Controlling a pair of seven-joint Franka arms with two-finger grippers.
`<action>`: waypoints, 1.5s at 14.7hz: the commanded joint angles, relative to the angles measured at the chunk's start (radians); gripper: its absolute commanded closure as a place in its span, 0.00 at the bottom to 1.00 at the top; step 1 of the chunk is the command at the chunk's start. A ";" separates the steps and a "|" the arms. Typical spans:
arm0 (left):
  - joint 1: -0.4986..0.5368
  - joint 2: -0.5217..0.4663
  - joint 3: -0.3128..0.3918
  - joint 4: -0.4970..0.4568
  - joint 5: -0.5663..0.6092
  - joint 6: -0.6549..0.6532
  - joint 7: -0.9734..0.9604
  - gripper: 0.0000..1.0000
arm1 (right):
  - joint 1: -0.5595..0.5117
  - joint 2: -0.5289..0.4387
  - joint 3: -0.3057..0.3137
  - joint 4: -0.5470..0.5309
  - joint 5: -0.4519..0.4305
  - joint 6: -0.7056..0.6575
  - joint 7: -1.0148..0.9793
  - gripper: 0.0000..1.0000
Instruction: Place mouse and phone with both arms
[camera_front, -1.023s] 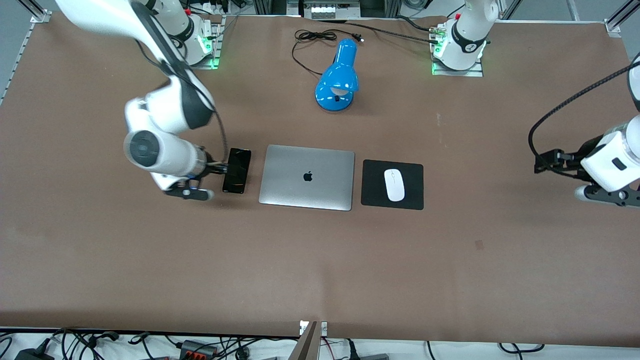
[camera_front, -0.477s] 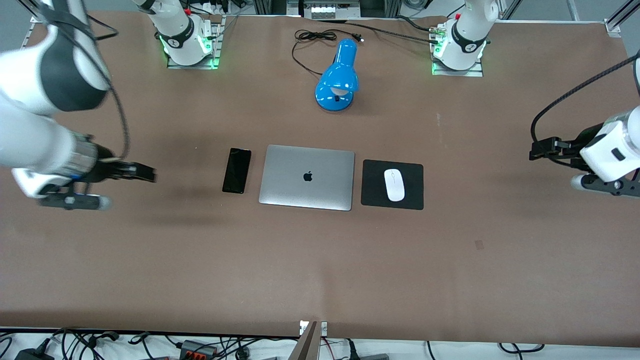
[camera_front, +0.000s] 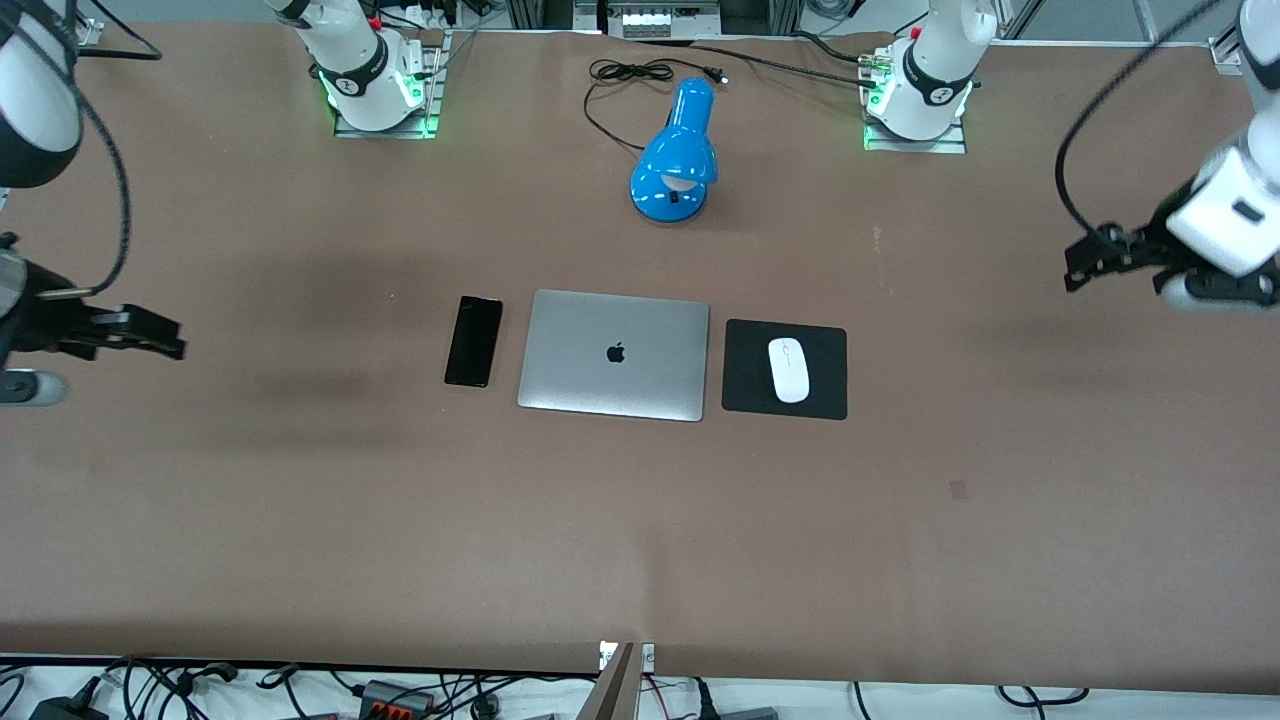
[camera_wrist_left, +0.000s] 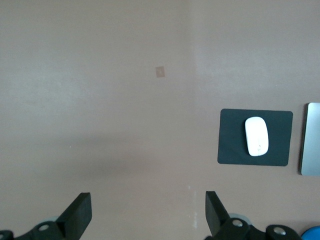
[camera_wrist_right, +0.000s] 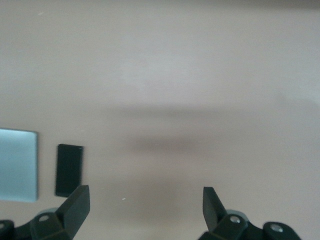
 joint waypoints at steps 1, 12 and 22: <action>-0.030 -0.047 0.022 -0.054 -0.007 0.009 -0.001 0.00 | 0.035 -0.029 -0.052 0.009 -0.005 -0.015 -0.012 0.00; -0.031 -0.008 0.007 0.007 -0.007 -0.002 -0.002 0.00 | 0.013 -0.331 -0.052 -0.422 -0.003 0.172 -0.022 0.00; -0.030 -0.008 0.008 0.009 -0.009 -0.009 -0.004 0.00 | 0.003 -0.325 -0.065 -0.402 0.050 0.127 -0.095 0.00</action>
